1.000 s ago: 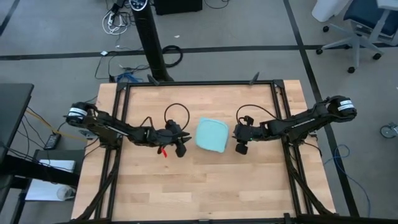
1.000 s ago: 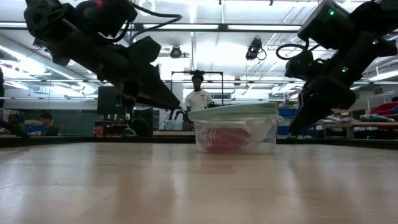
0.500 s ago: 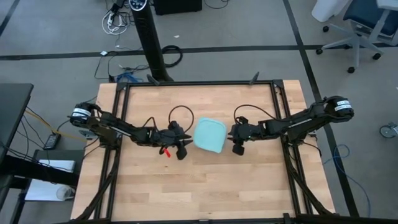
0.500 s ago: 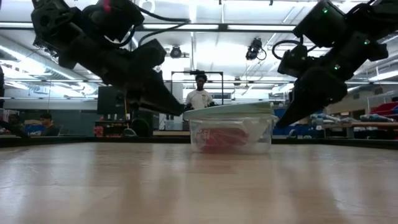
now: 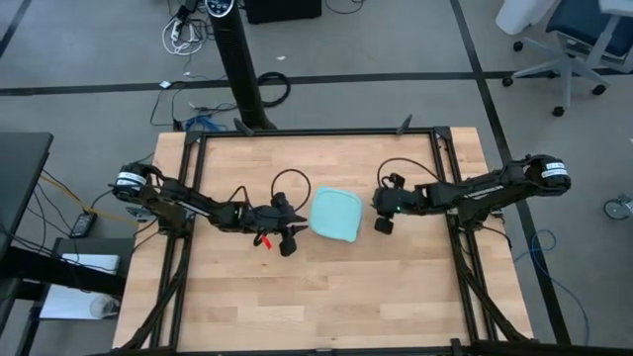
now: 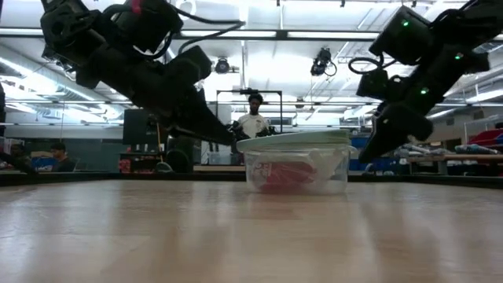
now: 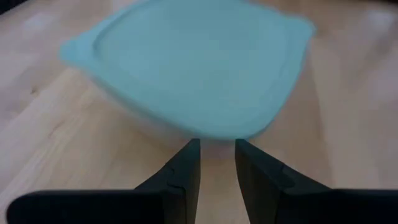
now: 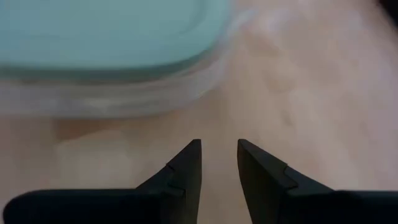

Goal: Roll bandage
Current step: Close the transparent tupperware

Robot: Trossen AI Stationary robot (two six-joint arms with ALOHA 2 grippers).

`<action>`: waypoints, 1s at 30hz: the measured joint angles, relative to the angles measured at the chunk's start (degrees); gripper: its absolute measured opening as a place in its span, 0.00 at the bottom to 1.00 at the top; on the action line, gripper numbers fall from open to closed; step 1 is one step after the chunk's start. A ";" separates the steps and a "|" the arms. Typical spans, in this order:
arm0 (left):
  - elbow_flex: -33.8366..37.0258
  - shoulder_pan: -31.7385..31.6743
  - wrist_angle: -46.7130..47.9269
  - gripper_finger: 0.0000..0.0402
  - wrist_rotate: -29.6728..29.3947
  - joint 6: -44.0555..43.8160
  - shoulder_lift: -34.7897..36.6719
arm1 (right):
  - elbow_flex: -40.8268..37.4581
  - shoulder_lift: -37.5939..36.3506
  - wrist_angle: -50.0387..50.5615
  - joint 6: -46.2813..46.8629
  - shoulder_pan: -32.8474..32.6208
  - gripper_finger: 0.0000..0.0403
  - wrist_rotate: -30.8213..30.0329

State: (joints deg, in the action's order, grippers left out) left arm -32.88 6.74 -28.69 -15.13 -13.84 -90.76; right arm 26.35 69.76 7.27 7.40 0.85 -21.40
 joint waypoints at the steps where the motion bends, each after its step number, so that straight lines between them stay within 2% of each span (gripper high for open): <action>1: -0.02 0.00 -0.37 0.26 0.47 0.06 0.02 | 0.00 0.24 -0.89 -0.94 1.06 0.25 0.06; 5: 0.00 0.01 0.63 0.26 1.32 0.15 0.00 | 0.04 1.40 -3.79 -4.23 4.56 0.25 2.49; 11: -0.15 0.00 1.52 0.26 2.36 0.15 -1.51 | 0.04 1.54 -8.26 -8.10 5.90 0.25 4.25; 21: -6.55 0.06 1.72 0.26 2.39 3.15 -8.38 | 0.09 3.07 -11.72 -8.70 5.98 0.24 6.59; 30: -11.53 0.04 14.67 0.26 4.14 -0.72 -7.18 | 0.00 4.54 -12.17 -8.79 5.89 0.21 8.34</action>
State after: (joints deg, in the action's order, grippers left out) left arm -44.41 6.79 -14.02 -10.99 -14.57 -97.94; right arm 26.35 74.31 -4.91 -1.39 6.74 -13.06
